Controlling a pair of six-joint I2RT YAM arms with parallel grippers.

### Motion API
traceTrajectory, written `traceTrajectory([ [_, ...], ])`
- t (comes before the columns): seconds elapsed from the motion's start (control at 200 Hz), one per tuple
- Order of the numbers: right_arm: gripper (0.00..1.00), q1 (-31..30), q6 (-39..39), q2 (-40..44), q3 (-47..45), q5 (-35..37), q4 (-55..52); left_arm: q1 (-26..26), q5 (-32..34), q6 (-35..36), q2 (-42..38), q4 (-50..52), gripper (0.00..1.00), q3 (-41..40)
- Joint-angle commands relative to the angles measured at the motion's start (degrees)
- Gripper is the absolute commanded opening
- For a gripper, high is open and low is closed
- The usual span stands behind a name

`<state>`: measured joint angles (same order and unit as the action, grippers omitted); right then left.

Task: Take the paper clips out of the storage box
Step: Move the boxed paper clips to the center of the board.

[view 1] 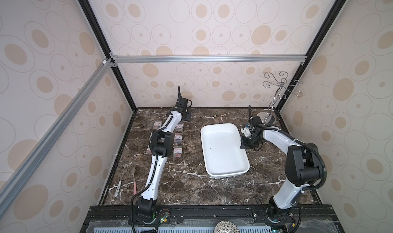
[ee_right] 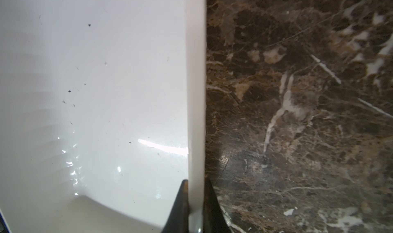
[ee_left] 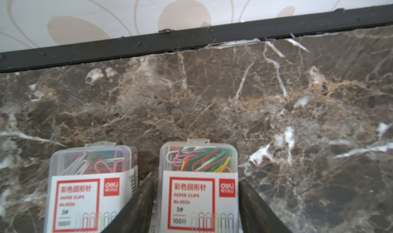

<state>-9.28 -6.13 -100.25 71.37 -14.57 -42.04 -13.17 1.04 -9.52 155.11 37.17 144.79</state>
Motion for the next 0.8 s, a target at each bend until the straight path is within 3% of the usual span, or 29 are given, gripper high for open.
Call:
traceTrajectory([
  [0.0,0.11,0.20,0.42,1.28,0.08,0.07,-1.55,0.56,2.38,0.69,1.28,1.39,0.61,2.51],
  [0.795,0.11,0.22,0.41,1.02,0.22,0.62,-1.73,5.23,3.18,1.36,1.34,2.66,0.60,2.44],
])
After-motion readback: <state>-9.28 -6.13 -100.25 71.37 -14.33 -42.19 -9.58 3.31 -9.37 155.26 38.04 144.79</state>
